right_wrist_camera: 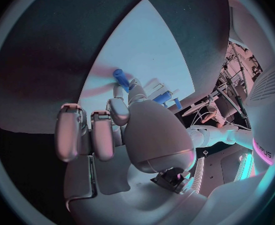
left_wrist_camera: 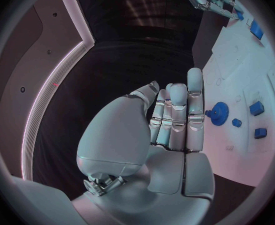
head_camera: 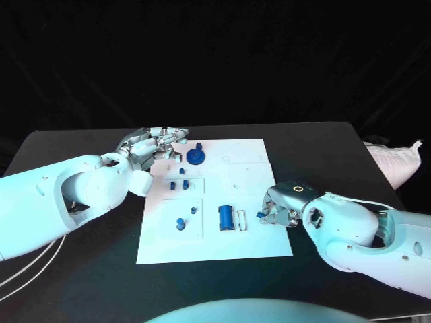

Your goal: Assemble the parts on the task board

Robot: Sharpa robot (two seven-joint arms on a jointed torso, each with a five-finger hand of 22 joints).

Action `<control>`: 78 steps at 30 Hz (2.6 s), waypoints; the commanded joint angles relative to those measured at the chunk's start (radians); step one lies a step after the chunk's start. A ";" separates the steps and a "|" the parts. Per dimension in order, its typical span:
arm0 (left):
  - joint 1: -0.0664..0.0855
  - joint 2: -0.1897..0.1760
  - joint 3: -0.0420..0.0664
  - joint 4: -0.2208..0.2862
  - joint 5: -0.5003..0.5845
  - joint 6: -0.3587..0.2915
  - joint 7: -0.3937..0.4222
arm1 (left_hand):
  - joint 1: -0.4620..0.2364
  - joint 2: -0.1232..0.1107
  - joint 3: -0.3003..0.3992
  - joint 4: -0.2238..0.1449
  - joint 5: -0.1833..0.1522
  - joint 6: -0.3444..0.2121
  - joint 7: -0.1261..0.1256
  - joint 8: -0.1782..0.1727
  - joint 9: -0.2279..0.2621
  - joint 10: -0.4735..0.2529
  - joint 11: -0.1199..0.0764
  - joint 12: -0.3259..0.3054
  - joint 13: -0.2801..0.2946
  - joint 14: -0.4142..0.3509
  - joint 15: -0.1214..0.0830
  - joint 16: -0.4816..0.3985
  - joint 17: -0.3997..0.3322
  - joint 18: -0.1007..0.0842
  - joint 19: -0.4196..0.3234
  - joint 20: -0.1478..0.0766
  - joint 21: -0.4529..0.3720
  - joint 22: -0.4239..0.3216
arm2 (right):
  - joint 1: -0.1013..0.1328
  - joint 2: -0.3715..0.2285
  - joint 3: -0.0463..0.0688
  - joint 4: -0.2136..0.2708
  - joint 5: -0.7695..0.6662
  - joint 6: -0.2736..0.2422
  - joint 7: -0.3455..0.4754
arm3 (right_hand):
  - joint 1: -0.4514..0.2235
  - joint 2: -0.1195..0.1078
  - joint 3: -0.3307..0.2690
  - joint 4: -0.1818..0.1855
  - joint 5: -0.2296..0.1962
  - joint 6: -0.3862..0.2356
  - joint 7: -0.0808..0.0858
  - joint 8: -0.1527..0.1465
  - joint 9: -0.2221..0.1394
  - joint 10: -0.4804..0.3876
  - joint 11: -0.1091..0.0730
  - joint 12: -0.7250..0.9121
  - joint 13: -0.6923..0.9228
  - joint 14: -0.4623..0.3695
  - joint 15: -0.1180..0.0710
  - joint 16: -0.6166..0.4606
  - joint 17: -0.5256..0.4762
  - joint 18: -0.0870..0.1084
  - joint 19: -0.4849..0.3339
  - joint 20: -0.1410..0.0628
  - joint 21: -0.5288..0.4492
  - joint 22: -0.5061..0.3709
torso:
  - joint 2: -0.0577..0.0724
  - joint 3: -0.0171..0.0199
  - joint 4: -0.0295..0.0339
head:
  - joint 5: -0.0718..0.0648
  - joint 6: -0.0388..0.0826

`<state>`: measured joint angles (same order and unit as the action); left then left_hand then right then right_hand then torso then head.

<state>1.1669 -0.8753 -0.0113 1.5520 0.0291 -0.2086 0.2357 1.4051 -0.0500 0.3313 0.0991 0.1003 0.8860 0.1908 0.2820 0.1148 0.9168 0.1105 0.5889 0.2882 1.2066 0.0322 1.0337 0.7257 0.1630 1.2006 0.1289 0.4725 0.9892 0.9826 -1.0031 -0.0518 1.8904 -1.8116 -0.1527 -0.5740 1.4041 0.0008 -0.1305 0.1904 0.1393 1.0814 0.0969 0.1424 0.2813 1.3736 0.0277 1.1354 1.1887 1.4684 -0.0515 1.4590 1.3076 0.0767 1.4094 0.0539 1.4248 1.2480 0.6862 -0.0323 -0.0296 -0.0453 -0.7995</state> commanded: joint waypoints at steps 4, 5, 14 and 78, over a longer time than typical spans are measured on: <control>0.000 0.000 0.000 0.001 -0.003 0.019 0.004 | 0.001 -0.003 -0.004 0.000 -0.003 -0.005 0.000 0.005 -0.001 -0.004 0.000 0.005 -0.001 -0.007 -0.002 -0.005 -0.002 0.019 -0.001 0.001 -0.005 -0.001 | -0.014 -0.009 -0.012 -0.011 -0.010 0.069 -0.017 | -0.002 -0.014 0.011 0.002 0.009 -0.003 0.003 -0.002 0.002 -0.001 -0.009 0.040 0.084 0.075 0.002 0.007 0.132 -0.008 -0.003 0.007 -0.006 0.000 | 0.000 -0.0006 0.0005 | 0.000 -0.002; 0.000 0.000 0.000 0.001 -0.003 0.019 0.004 | 0.001 -0.003 -0.004 0.000 -0.003 -0.005 0.000 0.005 -0.001 -0.004 0.000 0.005 -0.001 -0.007 -0.002 -0.005 -0.002 0.019 -0.001 0.001 -0.005 -0.001 | -0.014 -0.010 -0.012 -0.010 -0.010 0.072 -0.017 | -0.002 -0.014 0.013 0.002 0.010 -0.002 0.003 -0.002 0.003 -0.001 -0.009 0.041 0.085 0.075 0.001 0.007 0.132 -0.008 -0.002 0.007 -0.006 0.001 | 0.000 -0.0007 0.0006 | 0.000 -0.003; 0.000 0.001 0.000 0.001 -0.004 0.021 0.002 | 0.001 -0.003 -0.004 0.000 -0.003 -0.005 0.000 0.005 -0.001 -0.004 0.000 0.005 -0.001 -0.007 -0.002 -0.005 -0.002 0.019 -0.001 0.001 -0.005 -0.001 | -0.014 -0.011 -0.012 -0.017 -0.016 0.100 -0.017 | 0.071 0.008 0.086 -0.039 0.024 0.019 -0.010 0.010 0.010 0.001 -0.021 0.044 0.090 0.073 -0.008 0.002 0.128 -0.009 0.000 -0.001 -0.006 0.002 | 0.001 -0.0012 0.0006 | -0.001 -0.005; 0.000 0.008 0.000 0.000 -0.010 0.030 -0.009 | 0.007 -0.001 -0.004 -0.003 -0.001 -0.008 -0.001 0.011 -0.002 -0.007 0.000 0.008 -0.004 -0.009 -0.002 -0.005 -0.004 0.019 0.000 0.001 -0.007 -0.003 | -0.008 0.048 -0.004 -0.003 0.406 -0.200 0.036 | -0.128 -0.065 0.307 0.057 0.313 0.053 -0.036 0.043 0.090 0.034 -0.042 0.050 0.106 0.075 -0.027 0.000 0.129 -0.016 0.027 -0.020 0.008 0.038 | 0.001 -0.0007 0.0005 | 0.000 -0.002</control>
<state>1.1668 -0.8698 -0.0122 1.5498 0.0241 -0.1972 0.2231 1.4051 -0.0500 0.3313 0.0991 0.1003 0.8860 0.1908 0.2898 0.1139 0.9168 0.1105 0.5926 0.2859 1.2030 0.0286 1.0337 0.7228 0.1630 1.2006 0.1289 0.4683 0.9871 0.9756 -0.9577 -0.0557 1.8883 -1.4133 -0.3831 -0.5303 1.2855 -0.0673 0.1767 0.2417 0.4475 1.1274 0.0618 0.1813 0.3696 1.4034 -0.0174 1.1848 1.2940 1.4629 -0.0829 1.4590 1.3077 0.0767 1.4289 0.0342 1.4297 1.2855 0.6863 -0.0335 -0.0289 -0.0451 -0.8017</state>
